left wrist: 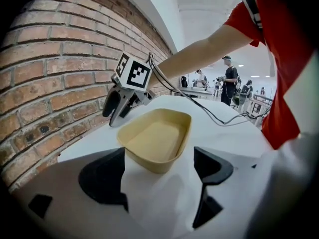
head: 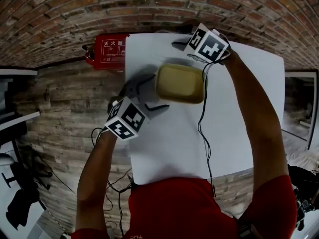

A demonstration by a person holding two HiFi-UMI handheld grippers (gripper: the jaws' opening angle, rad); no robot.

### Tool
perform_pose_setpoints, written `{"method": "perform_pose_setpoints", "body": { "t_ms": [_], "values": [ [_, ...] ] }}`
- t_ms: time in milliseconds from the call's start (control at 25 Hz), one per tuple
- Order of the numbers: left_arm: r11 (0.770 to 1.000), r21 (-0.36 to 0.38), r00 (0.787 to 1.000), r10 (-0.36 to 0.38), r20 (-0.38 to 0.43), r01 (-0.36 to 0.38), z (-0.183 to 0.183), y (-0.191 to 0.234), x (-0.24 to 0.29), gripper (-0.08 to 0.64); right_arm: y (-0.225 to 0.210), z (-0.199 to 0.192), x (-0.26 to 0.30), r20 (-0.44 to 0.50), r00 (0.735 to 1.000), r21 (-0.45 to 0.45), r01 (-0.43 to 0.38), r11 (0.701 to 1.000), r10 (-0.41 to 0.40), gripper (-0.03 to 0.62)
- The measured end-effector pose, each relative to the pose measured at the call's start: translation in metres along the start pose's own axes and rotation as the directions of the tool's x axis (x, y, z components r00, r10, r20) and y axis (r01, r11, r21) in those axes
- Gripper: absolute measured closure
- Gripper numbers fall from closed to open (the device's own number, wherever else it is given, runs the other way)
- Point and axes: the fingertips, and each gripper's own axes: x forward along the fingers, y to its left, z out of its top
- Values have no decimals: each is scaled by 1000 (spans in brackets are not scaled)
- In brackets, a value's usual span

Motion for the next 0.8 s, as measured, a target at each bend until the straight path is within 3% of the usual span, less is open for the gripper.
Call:
{"method": "perform_pose_setpoints", "body": {
  "t_ms": [200,360,440,520,680,720,800],
  "values": [
    [1000,-9,999,16,31,-16,3,7,-10,118,-2,15,-18,99,995,22,14,1000,-16,365],
    [996,-79,985,44,165,-31,20,12,-35,118,10,38,-65,276,961,53,2,999,-17,367],
    [990,-135,956,75,285,-38,40,14,-54,123,23,55,-101,422,906,99,-21,995,-23,370],
    [979,-195,914,127,385,-54,59,18,-75,165,37,73,-141,583,810,145,-28,989,-63,409],
    [944,-302,818,277,504,-133,91,24,-111,377,64,83,-206,729,632,279,77,957,-263,518],
    [937,-312,798,305,520,-154,98,23,-118,407,72,81,-215,733,608,309,102,946,-305,523],
    [929,-314,772,344,534,-196,111,17,-128,458,91,79,-226,726,585,358,128,925,-362,535]
  ]
}}
